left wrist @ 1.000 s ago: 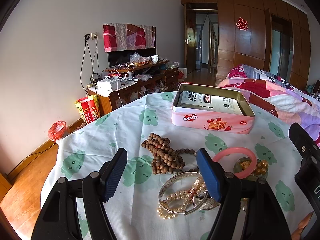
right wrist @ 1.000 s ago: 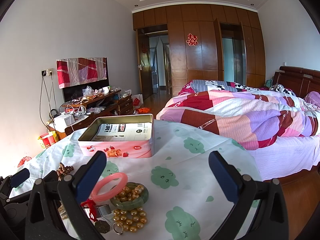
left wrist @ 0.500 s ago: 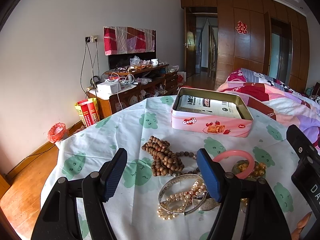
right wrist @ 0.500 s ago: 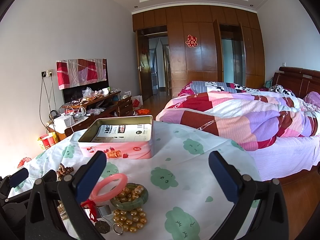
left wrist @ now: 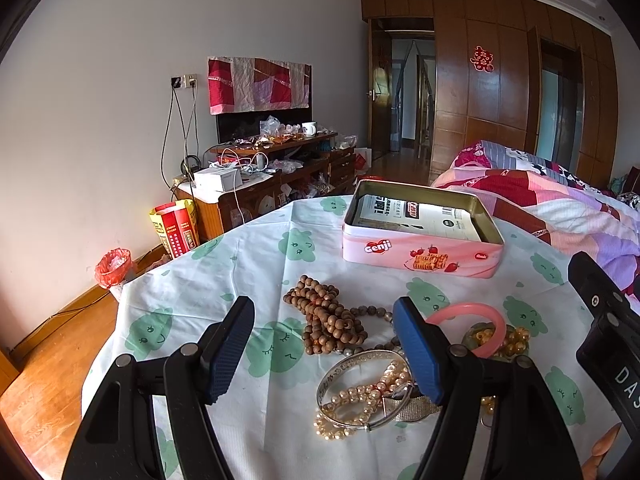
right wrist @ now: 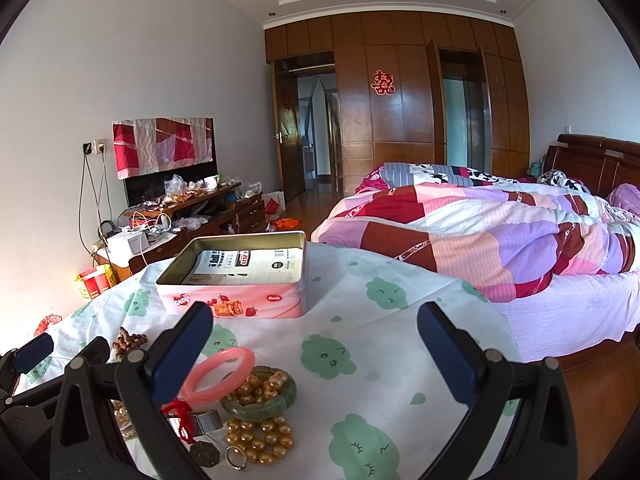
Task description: Organize jewelry
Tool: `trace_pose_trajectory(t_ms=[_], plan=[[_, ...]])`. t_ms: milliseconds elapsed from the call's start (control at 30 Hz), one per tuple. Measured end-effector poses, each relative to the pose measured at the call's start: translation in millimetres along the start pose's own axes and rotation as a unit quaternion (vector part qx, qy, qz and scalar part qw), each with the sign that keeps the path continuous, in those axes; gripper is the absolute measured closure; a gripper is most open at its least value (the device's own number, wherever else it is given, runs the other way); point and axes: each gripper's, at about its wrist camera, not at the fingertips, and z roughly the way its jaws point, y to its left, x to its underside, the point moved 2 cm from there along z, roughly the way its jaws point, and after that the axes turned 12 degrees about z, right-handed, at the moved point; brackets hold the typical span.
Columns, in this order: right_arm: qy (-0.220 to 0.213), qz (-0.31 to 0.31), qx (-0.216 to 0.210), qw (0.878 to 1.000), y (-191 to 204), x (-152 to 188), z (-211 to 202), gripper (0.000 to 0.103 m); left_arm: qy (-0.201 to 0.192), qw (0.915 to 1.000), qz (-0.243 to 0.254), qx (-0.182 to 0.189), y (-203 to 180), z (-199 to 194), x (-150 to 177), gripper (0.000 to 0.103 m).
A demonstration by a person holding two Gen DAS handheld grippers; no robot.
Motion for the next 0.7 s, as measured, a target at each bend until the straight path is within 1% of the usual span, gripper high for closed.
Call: trace_pose_trajectory(t_ms=[633,700], plan=[[0.0,0.0,0.0,1.0,0.2,0.1,0.0,0.0,0.007,1.0,-0.003,0.005,-0.4,1.3,1.7,0.031],[0.001,0.0,-0.001,1.0,0.1,-0.1,0.0,0.0,0.008,0.9999,-0.007,0.013,1.2,2.1,2.2,0.031]])
